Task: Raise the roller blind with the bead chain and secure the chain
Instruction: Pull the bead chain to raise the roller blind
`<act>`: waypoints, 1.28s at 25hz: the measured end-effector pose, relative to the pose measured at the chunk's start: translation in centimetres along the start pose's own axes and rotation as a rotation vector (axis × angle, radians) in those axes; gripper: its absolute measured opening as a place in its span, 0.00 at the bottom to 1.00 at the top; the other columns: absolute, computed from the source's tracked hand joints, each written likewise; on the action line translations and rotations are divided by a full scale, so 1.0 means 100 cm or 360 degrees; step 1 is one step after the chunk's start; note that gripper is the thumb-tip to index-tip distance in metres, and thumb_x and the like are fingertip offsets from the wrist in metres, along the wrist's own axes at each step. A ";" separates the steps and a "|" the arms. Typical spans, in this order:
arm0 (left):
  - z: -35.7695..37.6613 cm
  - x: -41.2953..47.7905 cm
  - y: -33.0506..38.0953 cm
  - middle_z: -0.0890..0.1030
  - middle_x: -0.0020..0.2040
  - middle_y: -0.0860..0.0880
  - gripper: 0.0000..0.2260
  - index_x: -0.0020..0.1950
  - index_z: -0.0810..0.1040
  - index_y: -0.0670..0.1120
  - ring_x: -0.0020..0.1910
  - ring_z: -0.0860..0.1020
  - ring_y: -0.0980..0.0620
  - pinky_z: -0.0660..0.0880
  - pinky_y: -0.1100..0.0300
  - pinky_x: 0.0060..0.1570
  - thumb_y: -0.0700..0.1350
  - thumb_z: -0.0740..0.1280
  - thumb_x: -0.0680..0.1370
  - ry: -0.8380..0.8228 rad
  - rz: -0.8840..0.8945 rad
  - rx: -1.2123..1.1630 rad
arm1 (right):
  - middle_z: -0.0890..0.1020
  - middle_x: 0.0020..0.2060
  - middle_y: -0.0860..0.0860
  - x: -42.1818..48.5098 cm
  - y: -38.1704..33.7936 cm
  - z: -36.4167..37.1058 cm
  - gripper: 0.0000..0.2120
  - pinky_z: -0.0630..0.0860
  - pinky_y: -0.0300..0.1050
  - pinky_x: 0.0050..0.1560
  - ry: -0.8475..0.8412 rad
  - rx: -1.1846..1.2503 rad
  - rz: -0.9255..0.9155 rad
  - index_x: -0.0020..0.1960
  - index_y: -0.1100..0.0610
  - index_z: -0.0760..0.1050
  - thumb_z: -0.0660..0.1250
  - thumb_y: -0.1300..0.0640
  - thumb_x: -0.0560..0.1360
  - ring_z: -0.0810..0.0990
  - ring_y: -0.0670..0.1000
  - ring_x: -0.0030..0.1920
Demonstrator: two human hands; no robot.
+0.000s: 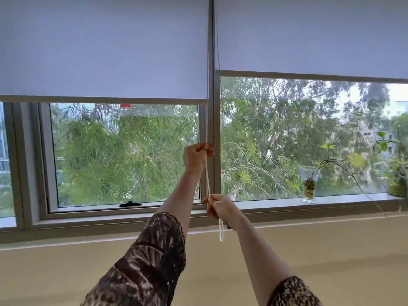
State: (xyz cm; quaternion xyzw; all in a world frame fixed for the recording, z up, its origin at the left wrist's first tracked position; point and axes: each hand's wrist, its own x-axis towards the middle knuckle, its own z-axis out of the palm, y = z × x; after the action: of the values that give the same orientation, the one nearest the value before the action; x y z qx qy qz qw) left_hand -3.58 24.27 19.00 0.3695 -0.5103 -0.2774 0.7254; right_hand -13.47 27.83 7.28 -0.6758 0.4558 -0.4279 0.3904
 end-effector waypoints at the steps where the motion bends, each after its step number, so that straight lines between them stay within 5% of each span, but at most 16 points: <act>1: -0.005 -0.003 -0.004 0.83 0.29 0.53 0.07 0.51 0.82 0.34 0.26 0.79 0.58 0.81 0.60 0.38 0.35 0.67 0.76 0.0007 0.0003 0.0013 | 0.80 0.35 0.56 -0.003 0.000 -0.001 0.14 0.69 0.36 0.28 0.0002 0.0050 0.0052 0.54 0.62 0.76 0.53 0.59 0.82 0.76 0.48 0.29; 4: -0.020 -0.014 -0.016 0.84 0.40 0.43 0.07 0.52 0.82 0.35 0.29 0.80 0.58 0.78 0.68 0.32 0.36 0.67 0.76 0.0009 0.0019 0.0104 | 0.79 0.43 0.61 -0.003 -0.010 -0.011 0.14 0.72 0.37 0.32 0.0126 0.0202 0.0097 0.60 0.65 0.73 0.53 0.61 0.81 0.77 0.50 0.35; 9: -0.035 -0.038 -0.037 0.84 0.41 0.43 0.08 0.52 0.82 0.36 0.35 0.81 0.52 0.80 0.60 0.41 0.36 0.67 0.76 0.0021 -0.0004 0.0210 | 0.82 0.51 0.60 0.013 -0.053 -0.026 0.15 0.75 0.49 0.49 0.0210 0.0162 -0.0098 0.61 0.62 0.73 0.53 0.57 0.81 0.78 0.54 0.47; 15: -0.034 -0.078 -0.053 0.83 0.40 0.42 0.07 0.51 0.81 0.34 0.34 0.80 0.52 0.81 0.58 0.44 0.32 0.66 0.76 -0.0112 -0.0150 0.0044 | 0.79 0.42 0.55 0.025 -0.109 -0.028 0.11 0.71 0.41 0.39 0.0341 0.0257 -0.0274 0.49 0.58 0.75 0.55 0.57 0.80 0.75 0.51 0.41; 20: -0.033 -0.111 -0.057 0.82 0.40 0.41 0.08 0.51 0.81 0.33 0.30 0.79 0.57 0.77 0.68 0.35 0.31 0.63 0.77 -0.0193 -0.0158 -0.0012 | 0.79 0.43 0.55 0.031 -0.141 -0.023 0.12 0.73 0.42 0.34 0.0474 0.0544 -0.0401 0.60 0.62 0.71 0.55 0.59 0.81 0.77 0.50 0.37; 25: -0.043 -0.110 -0.052 0.82 0.45 0.35 0.09 0.53 0.80 0.30 0.31 0.80 0.58 0.78 0.67 0.37 0.30 0.62 0.77 -0.0486 -0.0198 0.0019 | 0.71 0.30 0.48 0.029 -0.138 -0.014 0.12 0.60 0.37 0.24 0.0698 0.0399 -0.0595 0.54 0.60 0.76 0.54 0.59 0.81 0.65 0.44 0.27; 29: -0.059 -0.079 -0.038 0.84 0.53 0.42 0.11 0.58 0.81 0.41 0.49 0.83 0.53 0.77 0.57 0.54 0.41 0.66 0.78 -0.0807 -0.0397 0.0241 | 0.72 0.29 0.49 0.025 -0.136 -0.016 0.11 0.60 0.39 0.26 0.0751 0.0289 -0.0752 0.48 0.58 0.76 0.55 0.60 0.81 0.66 0.45 0.27; 32: -0.061 -0.052 -0.020 0.85 0.52 0.46 0.09 0.55 0.81 0.48 0.56 0.81 0.47 0.73 0.48 0.59 0.46 0.64 0.78 -0.0675 -0.0361 0.0187 | 0.74 0.30 0.50 0.023 -0.121 -0.019 0.11 0.63 0.40 0.28 0.0755 0.0196 -0.0730 0.47 0.57 0.77 0.56 0.60 0.80 0.68 0.46 0.28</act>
State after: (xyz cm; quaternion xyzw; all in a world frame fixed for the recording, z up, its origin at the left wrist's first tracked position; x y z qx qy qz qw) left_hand 0.47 28.71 13.31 0.3996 -0.6215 -0.3983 0.5436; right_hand -11.35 28.76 19.55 -0.6175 0.3432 -0.6768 0.2071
